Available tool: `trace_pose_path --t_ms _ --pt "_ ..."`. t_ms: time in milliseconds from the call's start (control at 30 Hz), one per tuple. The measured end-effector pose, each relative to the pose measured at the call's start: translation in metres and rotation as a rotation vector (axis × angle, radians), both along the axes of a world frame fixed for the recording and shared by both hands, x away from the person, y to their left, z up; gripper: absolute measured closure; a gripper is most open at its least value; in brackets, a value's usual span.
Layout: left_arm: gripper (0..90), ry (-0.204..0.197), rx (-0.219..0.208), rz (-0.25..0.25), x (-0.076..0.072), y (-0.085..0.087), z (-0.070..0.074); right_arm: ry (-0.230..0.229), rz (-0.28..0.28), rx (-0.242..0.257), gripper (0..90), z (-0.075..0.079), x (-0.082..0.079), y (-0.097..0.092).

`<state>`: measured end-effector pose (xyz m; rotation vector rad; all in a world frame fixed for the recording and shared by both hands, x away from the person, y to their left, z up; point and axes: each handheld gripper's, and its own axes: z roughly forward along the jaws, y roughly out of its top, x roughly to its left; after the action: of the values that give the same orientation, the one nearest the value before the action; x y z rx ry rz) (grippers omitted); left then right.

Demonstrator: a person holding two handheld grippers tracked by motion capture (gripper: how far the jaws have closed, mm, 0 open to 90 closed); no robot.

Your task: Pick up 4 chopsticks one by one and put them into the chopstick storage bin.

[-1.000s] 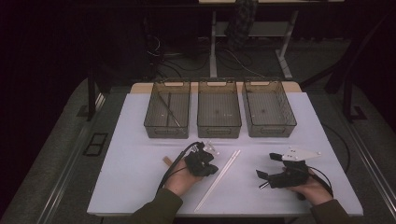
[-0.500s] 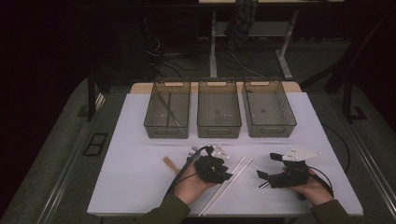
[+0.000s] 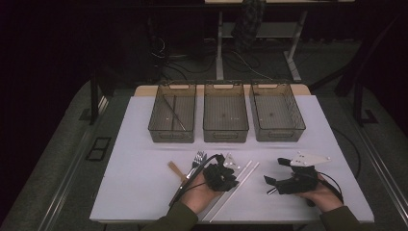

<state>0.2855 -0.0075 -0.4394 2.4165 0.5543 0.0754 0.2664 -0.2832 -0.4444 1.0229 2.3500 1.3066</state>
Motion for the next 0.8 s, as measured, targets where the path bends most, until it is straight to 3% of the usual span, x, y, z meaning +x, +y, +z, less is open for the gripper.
trace_pose_path --t_ms 267,400,500,800 --pt "79.6 -0.009 0.021 0.020 0.002 0.002 0.002 -0.001 -0.001 -0.005 11.8 0.000 -0.001 -0.001" --pt "80.8 0.002 0.019 0.064 0.002 0.005 0.002 -0.001 0.000 -0.005 11.8 0.000 -0.001 -0.001" --pt "81.2 0.016 -0.007 0.123 0.000 0.007 0.000 -0.001 0.000 -0.005 11.8 0.000 -0.001 0.000" --pt "83.1 -0.023 -0.013 0.194 -0.010 0.004 -0.002 -0.002 0.005 -0.005 11.8 0.000 -0.001 0.001"
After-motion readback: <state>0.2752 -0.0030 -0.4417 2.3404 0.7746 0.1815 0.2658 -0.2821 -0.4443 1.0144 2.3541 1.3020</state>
